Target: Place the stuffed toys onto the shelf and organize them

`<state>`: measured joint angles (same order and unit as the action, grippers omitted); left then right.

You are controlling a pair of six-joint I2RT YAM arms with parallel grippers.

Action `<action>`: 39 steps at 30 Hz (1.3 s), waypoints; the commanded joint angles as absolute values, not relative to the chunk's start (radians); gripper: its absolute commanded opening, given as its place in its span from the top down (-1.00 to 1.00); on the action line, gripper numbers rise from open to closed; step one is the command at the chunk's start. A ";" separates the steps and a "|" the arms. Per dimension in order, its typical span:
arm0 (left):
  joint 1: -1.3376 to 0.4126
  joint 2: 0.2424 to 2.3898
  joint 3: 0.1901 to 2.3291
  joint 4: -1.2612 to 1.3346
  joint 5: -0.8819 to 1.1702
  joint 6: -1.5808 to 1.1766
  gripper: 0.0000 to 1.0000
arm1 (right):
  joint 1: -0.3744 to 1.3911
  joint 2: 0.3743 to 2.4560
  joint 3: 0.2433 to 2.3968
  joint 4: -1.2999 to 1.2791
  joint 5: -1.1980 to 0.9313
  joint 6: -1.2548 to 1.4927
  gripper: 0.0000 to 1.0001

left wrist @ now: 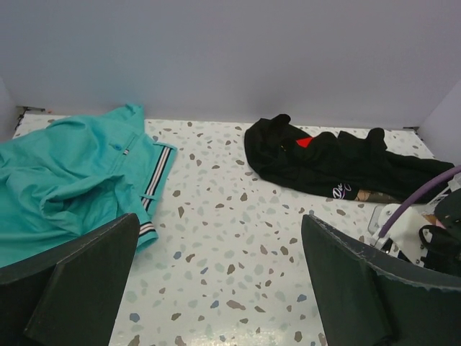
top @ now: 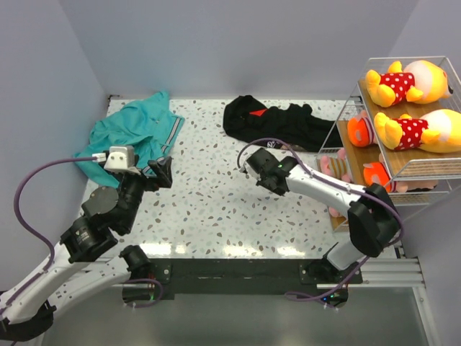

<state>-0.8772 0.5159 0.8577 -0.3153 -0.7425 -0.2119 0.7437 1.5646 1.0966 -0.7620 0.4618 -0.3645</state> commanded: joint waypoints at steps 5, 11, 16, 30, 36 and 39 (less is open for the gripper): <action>-0.873 0.523 0.881 -0.276 -0.738 -0.198 -1.00 | 0.759 1.341 1.319 -0.633 0.148 0.052 0.04; -0.874 0.509 0.874 -0.265 -0.526 -0.195 -1.00 | 0.759 1.185 1.349 -0.568 0.032 0.230 -0.97; -0.873 0.517 0.884 -0.241 -0.301 -0.216 -1.00 | 0.759 0.990 1.244 -0.480 0.061 0.380 -0.97; -0.873 0.512 0.848 -0.146 -0.153 -0.270 -1.00 | 0.761 0.762 1.129 -0.499 0.087 0.480 -0.97; -0.873 0.526 0.854 -0.141 -0.144 -0.267 -1.00 | 0.761 0.759 1.111 -0.488 0.080 0.482 -0.97; -0.873 0.532 0.861 -0.137 -0.147 -0.264 -1.00 | 0.759 0.762 1.109 -0.483 0.077 0.479 -0.97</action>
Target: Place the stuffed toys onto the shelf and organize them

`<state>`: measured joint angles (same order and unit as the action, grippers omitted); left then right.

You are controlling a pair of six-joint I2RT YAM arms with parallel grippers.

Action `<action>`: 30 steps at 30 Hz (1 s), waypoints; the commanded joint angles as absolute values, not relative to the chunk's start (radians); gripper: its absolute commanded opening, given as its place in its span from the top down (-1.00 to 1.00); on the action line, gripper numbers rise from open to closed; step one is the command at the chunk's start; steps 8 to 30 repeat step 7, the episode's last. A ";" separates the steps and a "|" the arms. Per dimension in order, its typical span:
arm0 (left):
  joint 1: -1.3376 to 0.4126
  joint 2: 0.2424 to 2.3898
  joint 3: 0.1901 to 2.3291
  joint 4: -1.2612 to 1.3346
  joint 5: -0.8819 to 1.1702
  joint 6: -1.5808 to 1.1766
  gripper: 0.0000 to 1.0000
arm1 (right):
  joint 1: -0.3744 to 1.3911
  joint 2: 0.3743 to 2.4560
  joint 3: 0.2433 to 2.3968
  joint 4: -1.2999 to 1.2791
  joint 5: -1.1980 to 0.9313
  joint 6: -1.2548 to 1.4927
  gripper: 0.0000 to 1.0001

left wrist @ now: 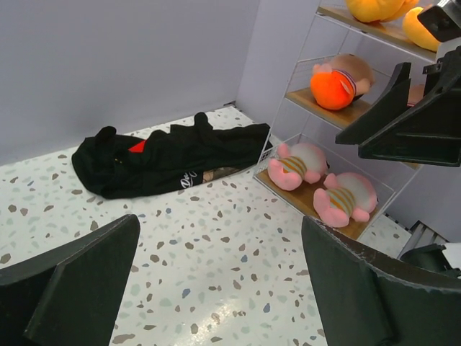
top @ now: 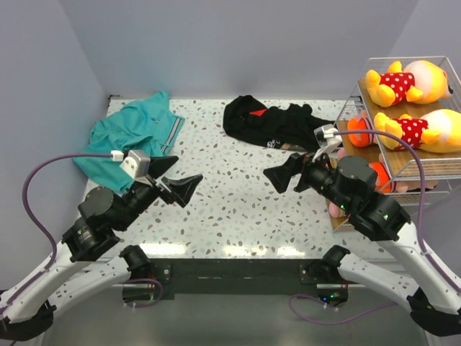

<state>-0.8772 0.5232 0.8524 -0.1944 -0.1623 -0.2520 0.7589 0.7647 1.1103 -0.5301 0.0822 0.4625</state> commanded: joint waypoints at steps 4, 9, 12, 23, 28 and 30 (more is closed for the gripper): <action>-0.873 0.538 0.858 -0.123 -0.138 -0.262 -0.99 | 0.761 0.770 1.100 -0.469 0.055 0.474 -0.97; -0.873 0.543 0.847 -0.111 -0.135 -0.261 -1.00 | 0.759 0.779 1.098 -0.466 0.055 0.475 -0.97; -0.873 0.543 0.847 -0.111 -0.135 -0.261 -1.00 | 0.759 0.779 1.098 -0.466 0.055 0.475 -0.97; -0.873 0.543 0.847 -0.111 -0.135 -0.261 -1.00 | 0.759 0.779 1.098 -0.466 0.055 0.475 -0.97; -0.873 0.543 0.847 -0.111 -0.135 -0.261 -1.00 | 0.759 0.779 1.098 -0.466 0.055 0.475 -0.97; -0.873 0.543 0.847 -0.111 -0.135 -0.261 -1.00 | 0.759 0.779 1.098 -0.466 0.055 0.475 -0.97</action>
